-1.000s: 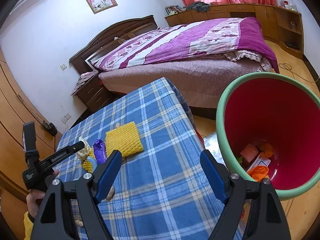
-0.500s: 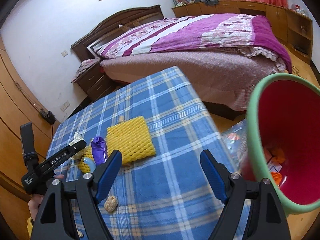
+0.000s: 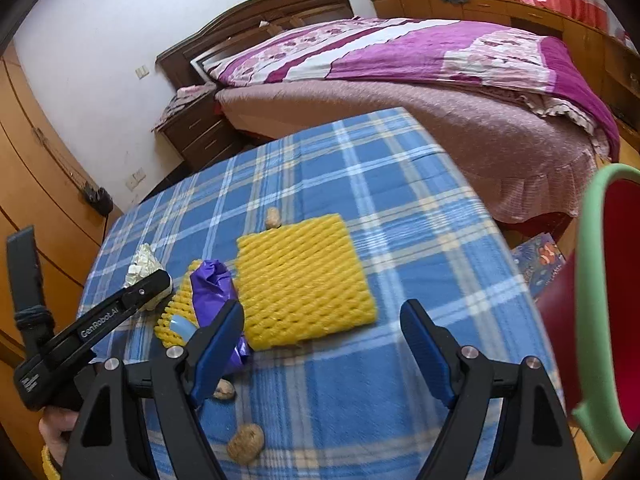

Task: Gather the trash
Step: 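Grasp the white crumpled tissue with the left tool while the right tool grasps the yellow foam net, then carry the tissue and foam net over the bucket and open both tools, then move both tools back from the bucket over the table items, then lower both tools toward the blue toothbrush and peanuts, then grasp the blue toothbrush with the right tool while the left tool grasps the yellow foam net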

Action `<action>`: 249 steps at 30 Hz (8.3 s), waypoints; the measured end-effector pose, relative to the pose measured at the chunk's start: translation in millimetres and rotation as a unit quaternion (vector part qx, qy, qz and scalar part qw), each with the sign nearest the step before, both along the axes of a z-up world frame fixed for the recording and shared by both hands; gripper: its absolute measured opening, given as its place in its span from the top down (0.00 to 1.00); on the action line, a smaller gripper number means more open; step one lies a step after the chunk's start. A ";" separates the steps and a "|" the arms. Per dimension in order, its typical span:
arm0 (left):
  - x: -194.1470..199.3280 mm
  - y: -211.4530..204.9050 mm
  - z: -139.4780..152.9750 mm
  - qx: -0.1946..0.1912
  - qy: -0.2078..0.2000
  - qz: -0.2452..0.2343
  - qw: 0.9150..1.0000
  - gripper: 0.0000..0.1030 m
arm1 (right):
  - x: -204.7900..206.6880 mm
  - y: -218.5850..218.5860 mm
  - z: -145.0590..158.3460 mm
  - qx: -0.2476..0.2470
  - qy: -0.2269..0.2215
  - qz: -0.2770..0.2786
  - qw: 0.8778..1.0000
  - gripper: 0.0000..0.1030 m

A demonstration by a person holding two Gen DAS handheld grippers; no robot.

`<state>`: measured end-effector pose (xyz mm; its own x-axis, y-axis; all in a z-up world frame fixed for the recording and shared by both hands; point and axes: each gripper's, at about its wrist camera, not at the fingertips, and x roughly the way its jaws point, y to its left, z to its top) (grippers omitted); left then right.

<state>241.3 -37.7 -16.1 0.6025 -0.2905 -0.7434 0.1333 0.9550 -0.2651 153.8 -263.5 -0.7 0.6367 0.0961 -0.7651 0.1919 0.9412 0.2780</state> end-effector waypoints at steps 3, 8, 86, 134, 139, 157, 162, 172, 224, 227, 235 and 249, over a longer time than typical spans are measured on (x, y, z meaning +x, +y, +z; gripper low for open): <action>-0.2 -1.4 0.0 0.001 0.001 0.000 1.000 0.54 | 6.4 6.7 -4.2 -0.014 0.003 0.004 1.000 0.21; -0.4 -1.7 0.0 0.001 0.000 0.000 1.000 0.54 | 7.8 9.6 -6.5 -0.019 0.002 0.008 1.000 0.49; -168.8 -188.5 104.8 -0.015 -0.078 -0.273 0.959 0.62 | -249.6 -144.0 87.4 0.016 -0.195 -0.211 0.958 0.86; -168.6 -312.5 51.0 0.047 -0.028 -0.373 0.926 0.36 | -262.0 -215.7 35.0 0.077 -0.151 -0.291 0.942 0.59; -166.1 -299.1 49.6 0.031 -0.013 -0.361 0.932 0.36 | -263.3 -215.0 36.0 0.077 -0.152 -0.291 0.942 0.56; -163.3 -234.2 68.5 0.023 -0.037 -0.305 0.951 0.36 | -259.5 -188.8 49.2 0.068 -0.152 -0.268 0.949 0.49; -162.3 -212.8 72.7 0.028 -0.045 -0.287 0.956 0.36 | -251.2 -174.3 52.0 0.072 -0.145 -0.251 0.954 0.48; -157.3 -169.1 71.9 0.032 -0.044 -0.246 0.968 0.36 | -229.9 -139.3 56.3 0.069 -0.137 -0.206 0.966 0.47; -102.5 26.8 36.4 0.045 -0.008 -0.005 0.999 0.36 | -76.4 39.8 28.3 0.052 -0.048 0.038 0.997 0.47; -100.9 31.2 34.8 0.044 -0.007 -0.001 0.999 0.36 | -67.6 50.0 24.7 0.049 -0.043 0.053 0.996 0.48; -97.0 39.6 28.9 0.035 -0.001 0.004 0.999 0.36 | -41.7 78.6 11.8 0.041 -0.032 0.097 0.994 0.64; -90.9 48.1 20.5 0.024 0.009 0.006 1.000 0.36 | -8.9 93.6 -2.8 -0.001 -0.017 0.099 0.995 0.68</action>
